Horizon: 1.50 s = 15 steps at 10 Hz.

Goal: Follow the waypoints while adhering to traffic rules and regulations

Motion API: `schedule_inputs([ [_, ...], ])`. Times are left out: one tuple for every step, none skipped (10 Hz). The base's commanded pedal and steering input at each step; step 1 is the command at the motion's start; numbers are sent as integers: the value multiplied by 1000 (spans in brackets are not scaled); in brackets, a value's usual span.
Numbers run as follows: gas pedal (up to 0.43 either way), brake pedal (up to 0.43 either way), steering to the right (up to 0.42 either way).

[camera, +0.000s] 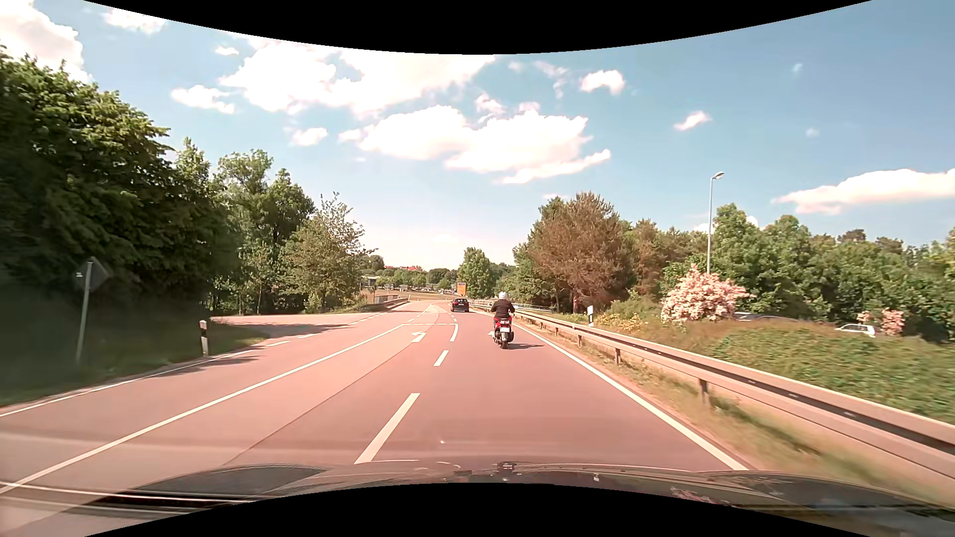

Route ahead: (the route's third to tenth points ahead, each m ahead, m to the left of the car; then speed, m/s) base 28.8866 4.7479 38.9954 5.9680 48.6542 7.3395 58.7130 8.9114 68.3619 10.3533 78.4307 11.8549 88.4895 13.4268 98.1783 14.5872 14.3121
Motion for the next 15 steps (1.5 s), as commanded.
schedule_inputs([
  [197, 12, -23],
  [197, 12, -21],
  [197, 12, -20],
  [197, 12, -19],
  [197, 6, -17],
  [197, 6, -16],
  [197, 12, -16],
  [197, 12, -16],
  [197, 6, -15],
  [197, 6, -15],
  [197, 12, -16],
  [197, 6, -16],
  [197, 12, -16],
  [197, 12, -16],
  [197, 12, -16],
])
